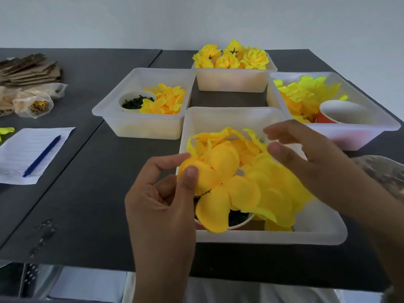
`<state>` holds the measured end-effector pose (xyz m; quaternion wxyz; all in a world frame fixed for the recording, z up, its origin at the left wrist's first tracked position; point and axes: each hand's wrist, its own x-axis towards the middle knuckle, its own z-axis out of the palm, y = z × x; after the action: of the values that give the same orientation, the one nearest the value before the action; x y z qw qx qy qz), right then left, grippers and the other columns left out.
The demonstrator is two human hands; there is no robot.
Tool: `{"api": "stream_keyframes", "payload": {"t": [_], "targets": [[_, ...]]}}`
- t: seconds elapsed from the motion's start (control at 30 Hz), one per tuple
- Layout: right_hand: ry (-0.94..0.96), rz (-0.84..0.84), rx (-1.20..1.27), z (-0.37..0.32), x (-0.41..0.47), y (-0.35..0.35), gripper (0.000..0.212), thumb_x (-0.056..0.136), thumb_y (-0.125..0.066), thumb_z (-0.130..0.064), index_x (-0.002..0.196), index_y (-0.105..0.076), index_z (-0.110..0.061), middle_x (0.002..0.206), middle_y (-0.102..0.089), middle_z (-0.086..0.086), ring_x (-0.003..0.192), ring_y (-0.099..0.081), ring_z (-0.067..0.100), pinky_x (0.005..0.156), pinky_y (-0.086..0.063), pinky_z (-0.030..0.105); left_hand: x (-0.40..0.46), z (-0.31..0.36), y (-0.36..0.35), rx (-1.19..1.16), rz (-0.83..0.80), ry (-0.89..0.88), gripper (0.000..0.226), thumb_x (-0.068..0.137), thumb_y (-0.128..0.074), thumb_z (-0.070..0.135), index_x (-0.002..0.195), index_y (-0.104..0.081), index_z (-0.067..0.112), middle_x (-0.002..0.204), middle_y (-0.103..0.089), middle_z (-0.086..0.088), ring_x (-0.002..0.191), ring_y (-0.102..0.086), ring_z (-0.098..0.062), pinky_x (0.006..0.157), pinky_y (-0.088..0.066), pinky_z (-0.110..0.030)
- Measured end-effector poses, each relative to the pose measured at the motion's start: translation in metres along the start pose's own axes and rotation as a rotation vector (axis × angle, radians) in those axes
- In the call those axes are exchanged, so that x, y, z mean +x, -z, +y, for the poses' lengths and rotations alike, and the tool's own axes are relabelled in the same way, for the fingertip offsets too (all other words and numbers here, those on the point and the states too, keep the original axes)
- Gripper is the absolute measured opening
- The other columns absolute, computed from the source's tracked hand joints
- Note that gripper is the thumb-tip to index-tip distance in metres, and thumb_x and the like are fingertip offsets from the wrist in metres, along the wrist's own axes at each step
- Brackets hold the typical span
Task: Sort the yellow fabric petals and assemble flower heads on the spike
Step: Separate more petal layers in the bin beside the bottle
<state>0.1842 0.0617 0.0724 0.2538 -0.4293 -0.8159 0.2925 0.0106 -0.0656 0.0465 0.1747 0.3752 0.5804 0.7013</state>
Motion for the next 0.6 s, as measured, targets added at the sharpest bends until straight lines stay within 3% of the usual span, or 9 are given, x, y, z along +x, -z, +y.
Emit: {"api": "stream_keyframes", "payload": {"t": [0.07, 0.2, 0.3, 0.37, 0.43, 0.5, 0.6], "targets": [[0.085, -0.032, 0.038, -0.013, -0.006, -0.006, 0.056, 0.078, -0.04, -0.076, 0.125, -0.047, -0.046, 0.12, -0.054, -0.026, 0.115, -0.047, -0.008, 0.085, -0.038, 0.015, -0.001, 0.0, -0.003, 0.022, 0.007, -0.028, 0.001, 0.09, -0.067, 0.027, 0.09, -0.067, 0.028, 0.058, -0.065, -0.008, 0.05, -0.061, -0.02, 0.042, -0.05, -0.023], [0.175, -0.169, 0.121, -0.038, -0.015, -0.023, 0.067, 0.068, -0.057, -0.071, 0.13, -0.039, -0.054, 0.124, -0.051, -0.028, 0.119, -0.046, -0.007, 0.089, -0.042, 0.021, -0.003, 0.003, -0.009, 0.025, 0.028, -0.067, 0.011, 0.088, -0.058, 0.028, 0.083, -0.066, 0.024, 0.069, -0.069, 0.007, 0.059, -0.062, -0.004, 0.047, -0.049, -0.019], [0.029, -0.327, 0.294, -0.045, -0.014, -0.038, 0.072, 0.056, -0.074, -0.066, 0.121, -0.045, -0.053, 0.115, -0.057, -0.021, 0.106, -0.057, 0.003, 0.085, -0.054, 0.034, -0.005, 0.004, -0.013, -0.001, 0.019, -0.059, 0.013, 0.088, -0.057, 0.03, 0.083, -0.066, 0.022, 0.073, -0.069, 0.007, 0.061, -0.061, -0.005, 0.049, -0.048, -0.021], [-0.077, -0.359, 0.442, -0.043, -0.012, -0.04, 0.064, 0.054, -0.079, -0.058, 0.112, -0.056, -0.04, 0.107, -0.065, -0.01, 0.097, -0.064, 0.013, 0.083, -0.056, 0.045, -0.005, 0.004, -0.012, -0.034, 0.001, -0.018, 0.015, 0.088, -0.057, 0.033, 0.088, -0.067, 0.022, 0.076, -0.071, 0.005, 0.067, -0.066, -0.009, 0.054, -0.053, -0.025], [-0.084, -0.315, 0.46, -0.039, -0.008, -0.035, 0.058, 0.055, -0.078, -0.053, 0.107, -0.061, -0.031, 0.102, -0.069, -0.003, 0.095, -0.067, 0.019, 0.083, -0.055, 0.048, -0.002, 0.005, -0.007, -0.114, -0.112, 0.082, 0.016, 0.089, -0.064, 0.033, 0.098, -0.067, 0.02, 0.083, -0.074, 0.003, 0.075, -0.071, -0.012, 0.059, -0.057, -0.025], [-0.091, -0.301, 0.452, -0.035, -0.005, -0.028, 0.069, 0.052, -0.075, -0.057, 0.113, -0.058, -0.032, 0.108, -0.067, -0.003, 0.1, -0.065, 0.021, 0.086, -0.054, 0.049, -0.001, 0.007, -0.003, -0.16, -0.288, 0.168, 0.028, 0.082, -0.069, 0.026, 0.109, -0.066, 0.022, 0.093, -0.074, 0.004, 0.085, -0.072, -0.012, 0.063, -0.057, -0.021], [-0.09, -0.352, 0.483, -0.032, -0.003, -0.021, 0.074, 0.049, -0.074, -0.058, 0.118, -0.056, -0.034, 0.112, -0.067, -0.004, 0.102, -0.065, 0.021, 0.087, -0.054, 0.047, 0.0, 0.013, 0.0, -0.129, -0.376, 0.125, 0.031, 0.079, -0.07, 0.023, 0.109, -0.07, 0.028, 0.086, -0.069, -0.011, 0.081, -0.07, -0.024, 0.06, -0.06, -0.03]]}}
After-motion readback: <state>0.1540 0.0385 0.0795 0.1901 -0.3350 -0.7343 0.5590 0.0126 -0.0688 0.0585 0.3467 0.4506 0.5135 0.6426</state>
